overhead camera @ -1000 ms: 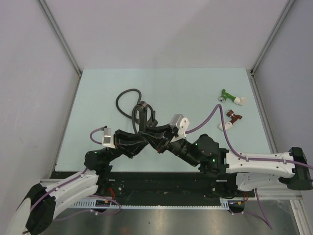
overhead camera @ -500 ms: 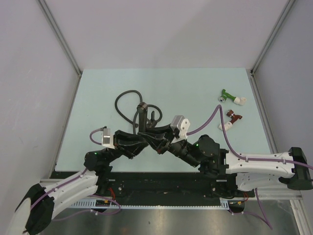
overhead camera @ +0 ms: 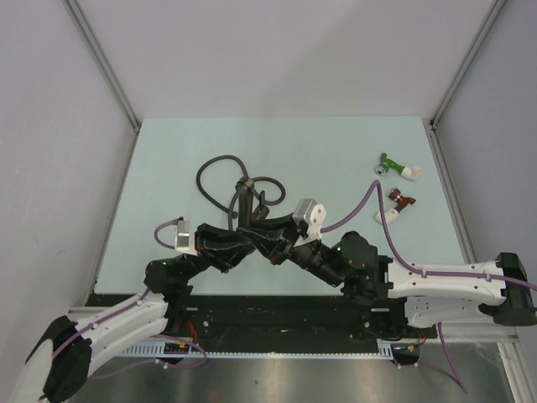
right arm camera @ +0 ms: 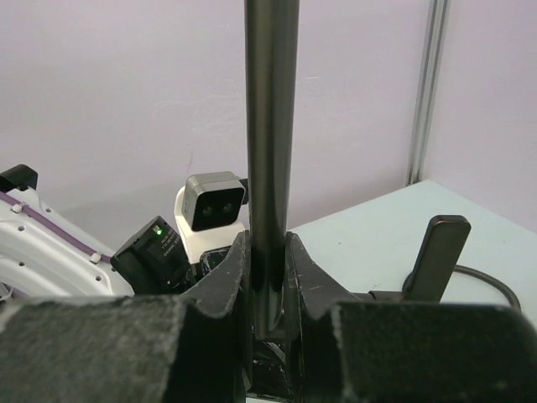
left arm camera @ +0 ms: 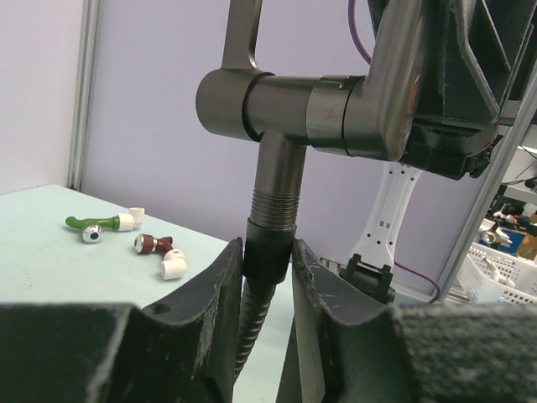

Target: Install the water faucets

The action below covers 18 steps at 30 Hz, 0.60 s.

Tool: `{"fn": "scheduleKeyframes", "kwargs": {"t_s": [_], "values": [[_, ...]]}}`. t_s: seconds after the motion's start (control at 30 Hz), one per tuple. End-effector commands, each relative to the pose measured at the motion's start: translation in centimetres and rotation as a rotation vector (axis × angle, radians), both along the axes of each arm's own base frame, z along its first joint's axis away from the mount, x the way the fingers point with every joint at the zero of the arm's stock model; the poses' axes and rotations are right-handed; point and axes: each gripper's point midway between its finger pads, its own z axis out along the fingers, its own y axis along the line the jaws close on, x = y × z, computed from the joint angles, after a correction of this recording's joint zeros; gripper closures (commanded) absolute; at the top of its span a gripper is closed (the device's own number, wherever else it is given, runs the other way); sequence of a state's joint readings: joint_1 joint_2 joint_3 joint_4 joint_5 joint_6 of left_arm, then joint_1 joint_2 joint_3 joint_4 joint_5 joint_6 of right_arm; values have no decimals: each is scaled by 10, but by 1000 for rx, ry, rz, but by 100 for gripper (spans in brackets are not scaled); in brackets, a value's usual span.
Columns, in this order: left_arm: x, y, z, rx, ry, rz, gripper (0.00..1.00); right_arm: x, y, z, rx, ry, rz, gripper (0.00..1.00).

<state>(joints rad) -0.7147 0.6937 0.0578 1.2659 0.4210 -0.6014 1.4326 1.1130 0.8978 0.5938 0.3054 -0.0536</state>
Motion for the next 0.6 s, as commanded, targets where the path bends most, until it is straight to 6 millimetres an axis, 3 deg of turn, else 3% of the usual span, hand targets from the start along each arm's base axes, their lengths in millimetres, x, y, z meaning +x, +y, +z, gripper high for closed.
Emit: {"fn": "scheduleKeyframes", "kwargs": {"t_s": [0.0,0.27,0.57], "values": [[-43,49,87,-335,-342,49,68,-5,-4,2,-9,-1,10,100],[-33,45,83,-321,-322,81,69,2,-6,-4,-12,49,-27,100],[-35,50,86,-344,-325,98,69,2,5,-16,-11,88,-90,100]]}}
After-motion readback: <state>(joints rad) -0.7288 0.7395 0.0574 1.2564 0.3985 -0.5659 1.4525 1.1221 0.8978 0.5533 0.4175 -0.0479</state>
